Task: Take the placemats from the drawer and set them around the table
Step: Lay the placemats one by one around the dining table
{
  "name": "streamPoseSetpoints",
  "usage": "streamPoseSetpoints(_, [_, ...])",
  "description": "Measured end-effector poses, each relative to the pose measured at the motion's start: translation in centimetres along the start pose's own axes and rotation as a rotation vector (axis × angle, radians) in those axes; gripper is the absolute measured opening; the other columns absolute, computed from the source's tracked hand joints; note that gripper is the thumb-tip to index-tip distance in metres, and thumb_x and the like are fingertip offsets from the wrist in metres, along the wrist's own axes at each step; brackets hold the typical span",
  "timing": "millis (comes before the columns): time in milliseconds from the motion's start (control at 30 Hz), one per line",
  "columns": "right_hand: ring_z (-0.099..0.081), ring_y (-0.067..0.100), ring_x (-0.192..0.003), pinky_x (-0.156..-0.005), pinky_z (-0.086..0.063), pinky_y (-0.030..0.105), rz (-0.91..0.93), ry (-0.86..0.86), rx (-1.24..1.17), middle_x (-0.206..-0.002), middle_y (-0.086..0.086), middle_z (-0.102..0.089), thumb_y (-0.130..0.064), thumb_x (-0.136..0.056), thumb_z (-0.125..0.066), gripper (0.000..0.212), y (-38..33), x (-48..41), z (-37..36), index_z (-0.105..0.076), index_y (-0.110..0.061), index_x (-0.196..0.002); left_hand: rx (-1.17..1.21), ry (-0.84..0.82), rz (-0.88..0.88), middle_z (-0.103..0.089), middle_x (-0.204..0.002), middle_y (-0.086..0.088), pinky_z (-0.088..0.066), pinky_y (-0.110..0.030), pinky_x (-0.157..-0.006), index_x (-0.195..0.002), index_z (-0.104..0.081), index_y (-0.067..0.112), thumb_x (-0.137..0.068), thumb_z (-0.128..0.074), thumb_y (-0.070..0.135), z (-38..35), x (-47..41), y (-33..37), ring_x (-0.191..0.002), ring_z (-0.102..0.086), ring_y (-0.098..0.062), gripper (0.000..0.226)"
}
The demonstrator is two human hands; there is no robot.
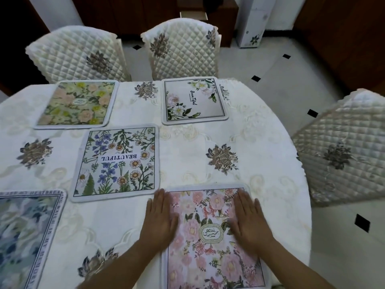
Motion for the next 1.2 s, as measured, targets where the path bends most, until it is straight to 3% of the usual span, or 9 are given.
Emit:
streamPoseSetpoints(167, [-0.003, 0.033, -0.151, -0.119, -0.006, 0.05, 0.327, -0.097, 0.01, -0.164, 0.015, -0.001, -0.053, -0.097, -0.036, 0.081, -4.7, 6.5, -2.9, -0.007, -0.003, -0.154, -0.035, -0.08, -0.096, 0.006, -0.163, -0.017, 0.0, -0.044, -0.12, -0.153, 0.001, 0.005, -0.098, -0.028, 0.05, -2.4, 6.6, 2.2, -0.15, 0.005, -0.031, 0.077])
streamPoseSetpoints(567, [-0.007, 0.026, -0.151, -0.119, -0.013, 0.044, 0.25, -0.142, 0.064, -0.164, 0.01, -0.008, -0.055, -0.096, -0.038, 0.08, -1.5, 7.7, -0.8, -0.011, -0.008, -0.155, -0.119, -0.129, -0.022, -0.008, -0.162, -0.012, -0.006, -0.045, -0.119, -0.154, -0.01, 0.007, -0.098, -0.027, 0.047, -0.7, 8.6, 0.4, -0.151, -0.001, -0.025, 0.07])
streamPoseSetpoints(733, [-0.017, 0.03, -0.149, -0.115, -0.019, 0.045, 0.204, -0.089, 0.104, -0.159, 0.016, -0.024, -0.052, -0.096, -0.037, 0.073, -2.6, 7.9, 0.0, -0.031, -0.002, -0.149, -0.067, -0.044, -0.069, -0.056, -0.136, -0.017, -0.042, -0.045, -0.105, -0.133, -0.052, 0.003, -0.093, -0.04, 0.041, 3.1, 6.0, -1.5, -0.126, -0.052, -0.035, 0.057])
streamPoseSetpoints(867, [-0.044, 0.035, -0.135, -0.115, -0.013, 0.037, 0.046, -0.028, 0.111, -0.144, 0.022, -0.048, -0.053, -0.096, -0.024, 0.074, -4.6, 7.6, 0.7, -0.053, 0.004, -0.133, -0.06, 0.1, 0.295, -0.062, -0.109, -0.02, -0.051, -0.045, -0.082, -0.114, -0.056, 0.002, -0.083, -0.063, 0.026, 9.5, 0.7, -10.4, -0.099, -0.058, -0.037, 0.041])
streamPoseSetpoints(967, [-0.056, 0.039, -0.123, -0.117, -0.003, 0.03, -0.002, -0.004, 0.104, -0.125, 0.026, -0.063, -0.051, -0.096, -0.008, 0.084, -6.1, 7.0, 1.8, -0.066, 0.007, -0.117, -0.008, 0.063, 0.647, -0.058, -0.112, -0.028, -0.049, -0.049, -0.084, -0.116, -0.05, -0.002, -0.086, -0.064, 0.034, 12.6, -2.3, -17.8, -0.103, -0.055, -0.044, 0.049])
streamPoseSetpoints(1067, [-0.014, 0.027, -0.148, -0.117, 0.001, 0.026, 0.034, 0.1, 0.127, -0.118, 0.023, -0.067, -0.05, -0.094, -0.005, 0.087, -6.7, 6.6, 2.6, -0.07, 0.007, -0.109, 0.138, 0.014, 0.936, -0.049, -0.125, -0.032, -0.043, -0.052, -0.098, -0.123, -0.041, -0.001, -0.081, -0.068, 0.038, 13.8, -3.9, -22.8, -0.116, -0.048, -0.048, 0.064])
streamPoseSetpoints(1100, [-0.011, 0.022, -0.149, -0.117, -0.002, 0.026, 0.04, 0.11, 0.141, -0.116, 0.022, -0.068, -0.05, -0.094, -0.005, 0.088, -6.8, 6.5, 2.6, -0.07, 0.007, -0.107, 0.143, -0.001, 0.97, -0.048, -0.127, -0.032, -0.042, -0.052, -0.1, -0.124, -0.039, -0.001, -0.079, -0.07, 0.04, 14.0, -4.3, -23.9, -0.118, -0.047, -0.048, 0.068])
streamPoseSetpoints(1167, [-0.051, 0.028, -0.13, -0.113, -0.03, 0.027, 0.025, 0.065, 0.151, -0.111, 0.022, -0.071, -0.052, -0.094, -0.005, 0.09, -6.9, 6.1, 2.7, -0.073, 0.005, -0.102, 0.08, -0.01, 1.01, -0.047, -0.128, -0.031, -0.041, -0.053, -0.1, -0.125, -0.038, -0.002, -0.076, -0.073, 0.044, 14.5, -4.8, -25.4, -0.119, -0.046, -0.048, 0.075])
streamPoseSetpoints(1200, [-0.066, 0.032, -0.111, -0.097, -0.05, 0.031, 0.027, 0.045, 0.149, -0.108, 0.021, -0.072, -0.053, -0.094, -0.005, 0.09, -7.0, 5.9, 2.8, -0.075, 0.004, -0.099, 0.057, 0.006, 1.013, -0.048, -0.127, -0.031, -0.041, -0.054, -0.099, -0.124, -0.039, -0.002, -0.074, -0.076, 0.045, 14.8, -5.1, -26.0, -0.117, -0.046, -0.048, 0.077])
Point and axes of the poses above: each hand's wrist, its own x-axis away from the middle knuckle, its own z-axis out of the back of the hand, y = z × x, the point moved 6 cm from there along -x, towards the middle knuckle
